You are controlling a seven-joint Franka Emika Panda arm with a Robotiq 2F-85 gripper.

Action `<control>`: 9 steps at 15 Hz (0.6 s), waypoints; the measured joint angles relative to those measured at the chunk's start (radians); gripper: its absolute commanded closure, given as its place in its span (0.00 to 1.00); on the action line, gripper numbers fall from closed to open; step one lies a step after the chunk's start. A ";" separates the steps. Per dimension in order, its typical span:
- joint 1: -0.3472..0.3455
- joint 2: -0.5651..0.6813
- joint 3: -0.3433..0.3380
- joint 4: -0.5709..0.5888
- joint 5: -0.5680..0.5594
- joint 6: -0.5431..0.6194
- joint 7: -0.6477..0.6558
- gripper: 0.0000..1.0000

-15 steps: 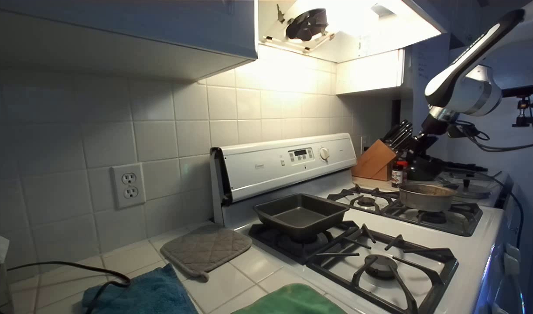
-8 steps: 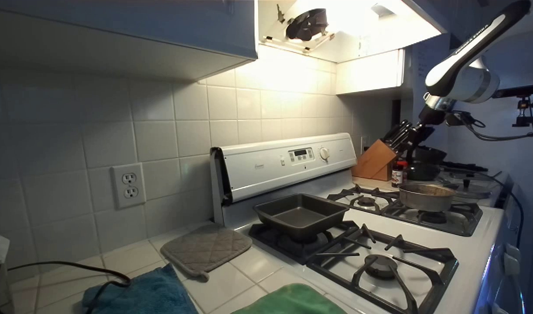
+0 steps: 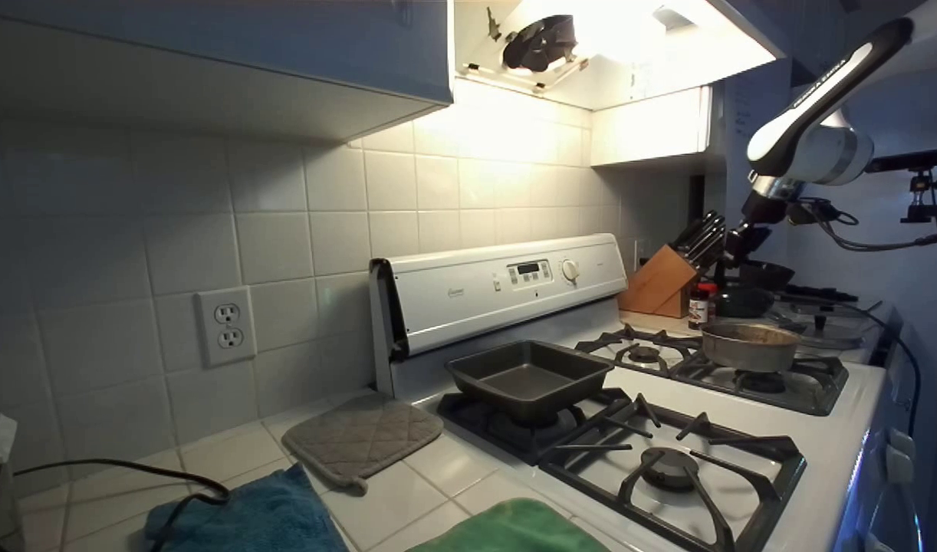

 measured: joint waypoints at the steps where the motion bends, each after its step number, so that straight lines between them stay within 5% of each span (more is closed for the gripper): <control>1: -0.008 0.020 -0.002 0.014 0.000 0.000 -0.004 0.94; 9: -0.208 0.176 0.135 0.133 -0.004 0.000 -0.013 0.94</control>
